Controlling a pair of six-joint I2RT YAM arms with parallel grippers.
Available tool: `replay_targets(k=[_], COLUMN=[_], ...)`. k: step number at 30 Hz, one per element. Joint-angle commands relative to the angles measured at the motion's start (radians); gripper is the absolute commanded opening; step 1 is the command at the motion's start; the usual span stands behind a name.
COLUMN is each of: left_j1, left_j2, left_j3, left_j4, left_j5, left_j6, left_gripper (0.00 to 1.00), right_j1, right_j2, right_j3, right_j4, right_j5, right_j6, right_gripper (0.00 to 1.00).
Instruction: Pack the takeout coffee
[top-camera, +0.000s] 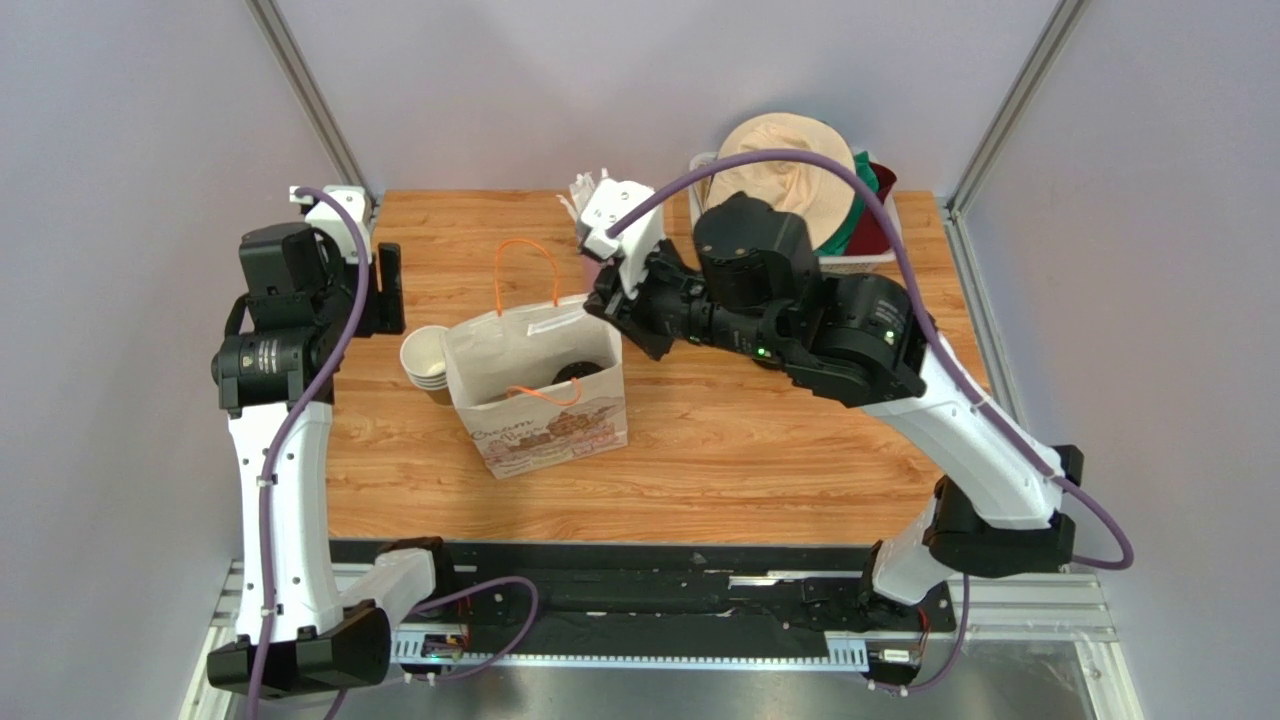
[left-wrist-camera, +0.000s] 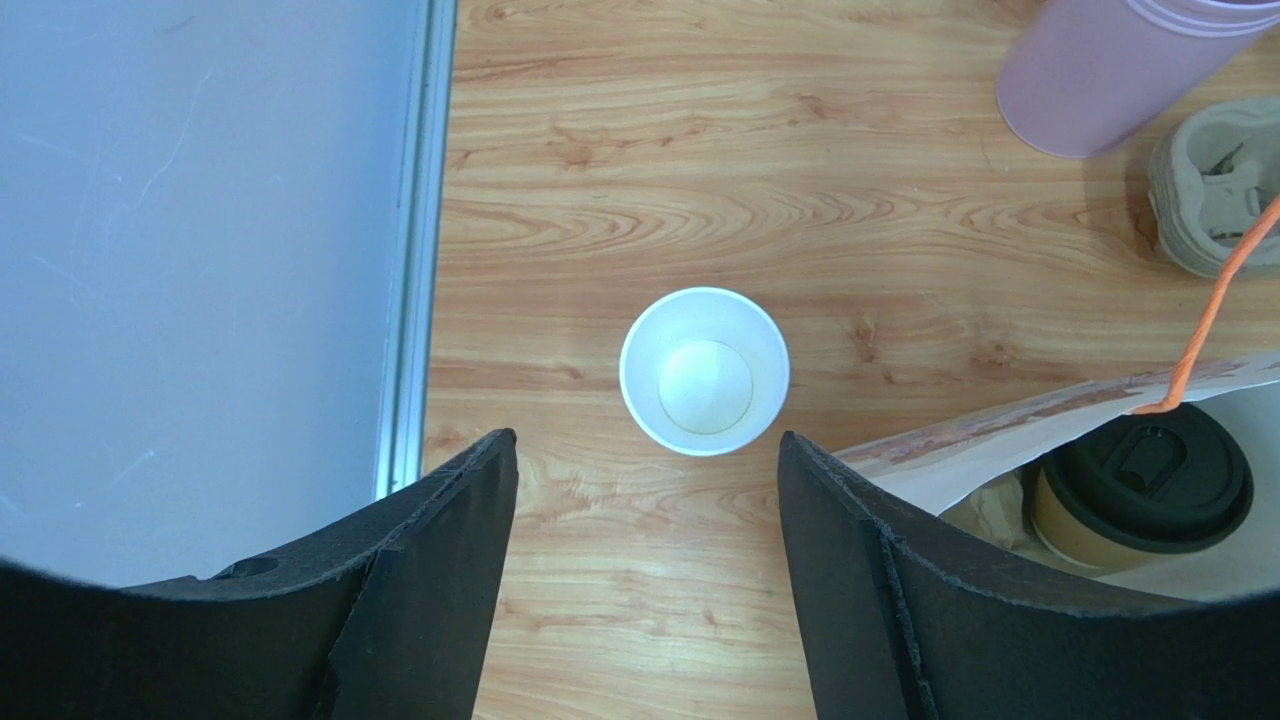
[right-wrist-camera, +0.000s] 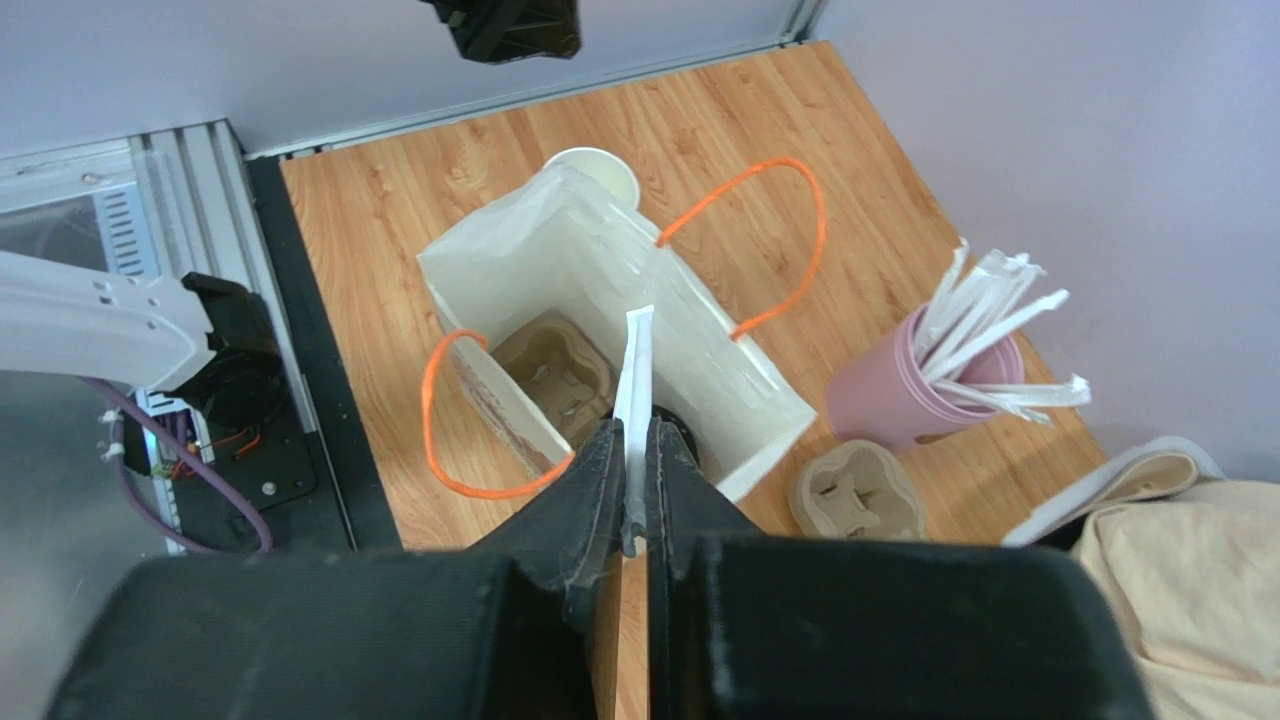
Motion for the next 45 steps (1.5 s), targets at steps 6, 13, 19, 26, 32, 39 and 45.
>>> replay_targets(k=[6, 13, 19, 26, 32, 39, 45], left_j1=[0.028, 0.037, 0.051, 0.049, 0.049, 0.049, 0.052], left_j2=[-0.080, -0.117, -0.143, -0.163, -0.163, -0.166, -0.165], left_j3=[-0.071, -0.102, -0.123, -0.135, -0.140, -0.143, -0.151], left_j4=[0.048, 0.067, 0.071, 0.068, 0.070, 0.067, 0.071], left_j5=[0.008, 0.033, 0.051, 0.082, 0.092, 0.099, 0.111], left_j6=[-0.015, -0.009, -0.012, -0.015, -0.018, -0.020, -0.018], left_gripper=[0.73, 0.74, 0.75, 0.75, 0.75, 0.75, 0.75], right_j1=[0.038, 0.071, 0.128, 0.144, 0.151, 0.154, 0.153], right_j2=[0.263, 0.404, 0.492, 0.564, 0.586, 0.569, 0.537], right_j3=[0.152, 0.161, 0.167, 0.198, 0.184, 0.198, 0.256], right_j4=[-0.005, 0.004, 0.064, 0.108, 0.113, 0.154, 0.171], right_j5=[0.049, 0.150, 0.274, 0.334, 0.352, 0.380, 0.381], right_j6=[-0.023, -0.053, -0.126, -0.157, -0.168, -0.174, -0.165], right_gripper=[0.00, 0.00, 0.00, 0.01, 0.17, 0.60, 0.64])
